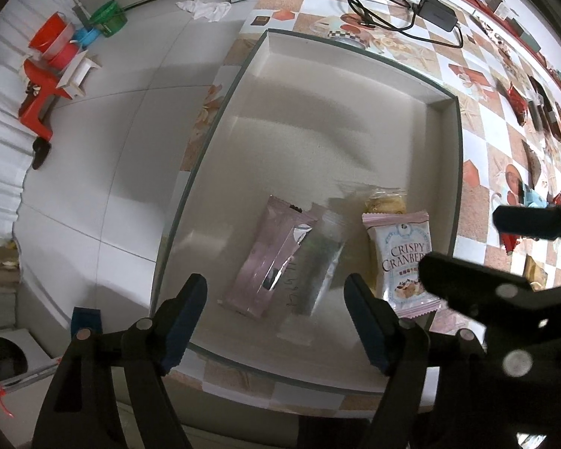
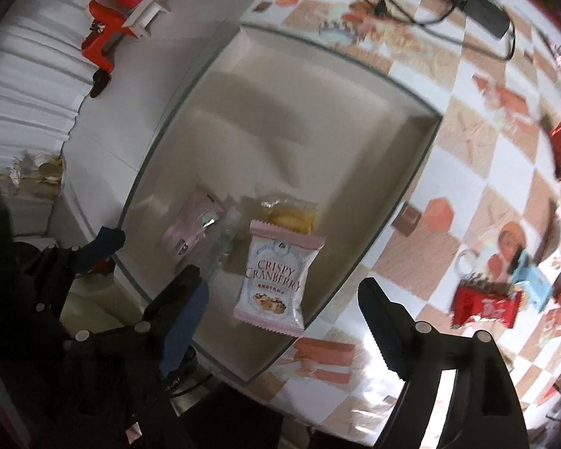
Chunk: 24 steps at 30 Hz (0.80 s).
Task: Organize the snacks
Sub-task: 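Open both tools to release the packs in the tray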
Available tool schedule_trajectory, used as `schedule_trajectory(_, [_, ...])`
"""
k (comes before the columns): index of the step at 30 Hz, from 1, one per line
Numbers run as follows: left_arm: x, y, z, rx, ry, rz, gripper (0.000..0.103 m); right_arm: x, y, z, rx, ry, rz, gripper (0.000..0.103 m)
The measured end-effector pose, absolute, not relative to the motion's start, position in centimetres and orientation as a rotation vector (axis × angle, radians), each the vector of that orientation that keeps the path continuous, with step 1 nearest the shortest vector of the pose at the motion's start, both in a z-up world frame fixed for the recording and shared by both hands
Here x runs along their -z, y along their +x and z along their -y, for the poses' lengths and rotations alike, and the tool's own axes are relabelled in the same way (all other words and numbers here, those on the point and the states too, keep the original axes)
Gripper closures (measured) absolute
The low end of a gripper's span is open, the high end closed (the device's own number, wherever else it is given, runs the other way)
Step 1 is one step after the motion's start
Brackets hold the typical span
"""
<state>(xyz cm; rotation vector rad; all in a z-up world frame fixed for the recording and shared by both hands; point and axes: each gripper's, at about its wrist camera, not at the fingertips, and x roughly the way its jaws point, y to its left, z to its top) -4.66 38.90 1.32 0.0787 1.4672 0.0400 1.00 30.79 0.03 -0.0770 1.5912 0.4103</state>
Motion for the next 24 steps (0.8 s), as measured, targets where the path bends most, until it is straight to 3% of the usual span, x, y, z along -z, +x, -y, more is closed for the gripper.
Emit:
schedule_trajectory(3, [-1.4,-4.7,-38.9,-0.043,0.081,-1.469,0.024,-0.8,1.0,-30.3,-0.381,-0.108,-1.551,0.016])
schedule_trajectory(5, [-1.4,-4.6,-38.9,-0.044,0.082,-1.468,0.024,-1.2,1.1,-29.9,-0.357,-0.118,-1.527,0.000])
schedule_trajectory(24, [-2.4,-3.7,-36.2,-0.004,0.127,-1.448,0.024,-2.8,1.5,-26.6,-0.316,-0.068,-1.495,0.000])
